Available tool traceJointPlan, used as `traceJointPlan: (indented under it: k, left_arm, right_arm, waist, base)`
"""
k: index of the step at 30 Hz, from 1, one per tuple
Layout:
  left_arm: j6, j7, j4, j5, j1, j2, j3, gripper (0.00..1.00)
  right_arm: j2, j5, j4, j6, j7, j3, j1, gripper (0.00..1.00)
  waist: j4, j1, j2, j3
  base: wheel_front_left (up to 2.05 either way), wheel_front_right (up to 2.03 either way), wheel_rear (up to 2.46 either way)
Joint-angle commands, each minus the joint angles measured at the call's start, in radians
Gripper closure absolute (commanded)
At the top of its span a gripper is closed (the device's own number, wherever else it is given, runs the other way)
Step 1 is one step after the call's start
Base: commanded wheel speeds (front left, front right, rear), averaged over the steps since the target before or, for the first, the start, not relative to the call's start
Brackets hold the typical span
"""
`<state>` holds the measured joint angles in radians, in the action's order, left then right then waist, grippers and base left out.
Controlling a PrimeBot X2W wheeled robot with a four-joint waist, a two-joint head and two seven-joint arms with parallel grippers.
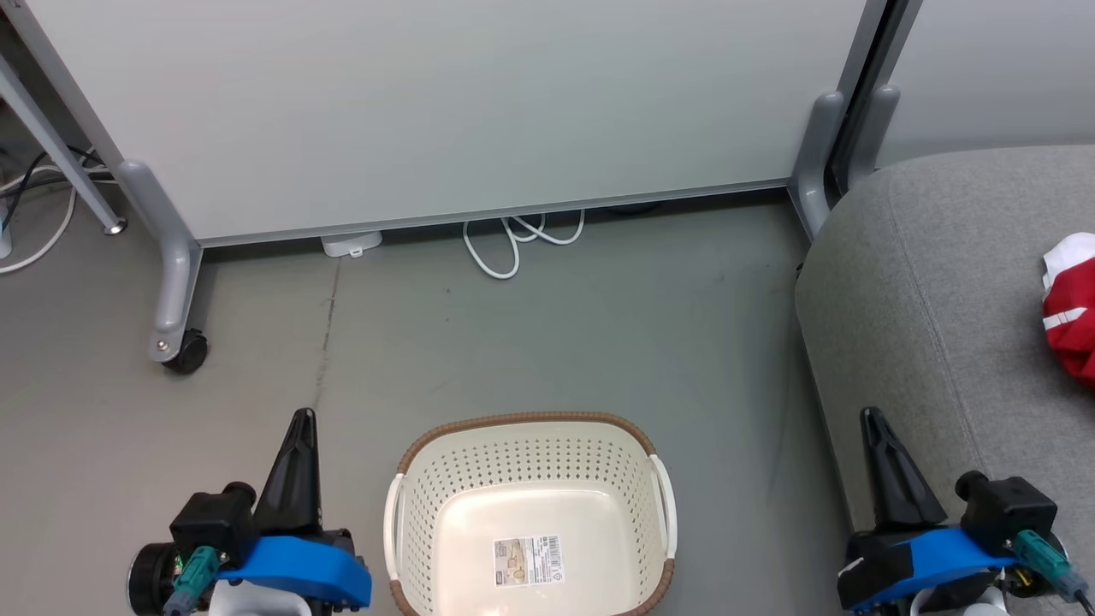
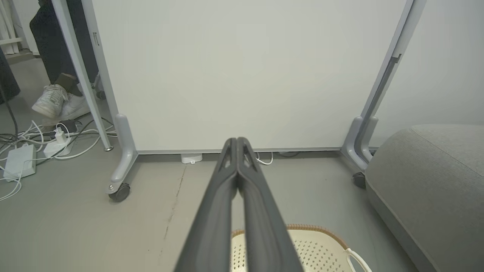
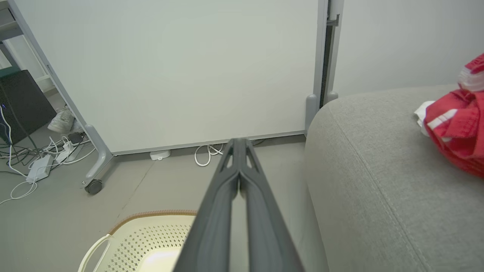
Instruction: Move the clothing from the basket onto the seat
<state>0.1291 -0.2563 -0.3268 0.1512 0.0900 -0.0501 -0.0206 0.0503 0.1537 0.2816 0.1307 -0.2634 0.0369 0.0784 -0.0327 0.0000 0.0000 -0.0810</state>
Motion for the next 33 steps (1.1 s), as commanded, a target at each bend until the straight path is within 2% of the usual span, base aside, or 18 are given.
traceJointPlan:
  k: [1,16,33]
  left_arm:
    - [0.0,0.012,0.009,0.048,0.009,0.0,0.005,1.0]
    - [0.0,0.084,0.026,0.33,0.013,0.0,0.032,1.0]
    - [0.001,0.152,0.04,0.596,0.016,-0.001,0.057,1.0]
  right_arm:
    - [0.0,0.048,-0.006,0.0,0.014,0.004,0.007,1.0]
    - [0.0,0.33,-0.015,0.0,0.086,0.019,0.011,1.0]
    - [0.0,0.595,-0.022,0.0,0.155,0.032,0.018,1.0]
  waist:
    - [0.001,0.0,0.0,0.001]
    - [0.004,0.0,0.0,0.011]
    - [0.009,0.0,0.0,0.021]
  base:
    - [0.0,0.0,0.0]
    - [0.0,0.0,0.0]
    - [0.0,0.0,0.0]
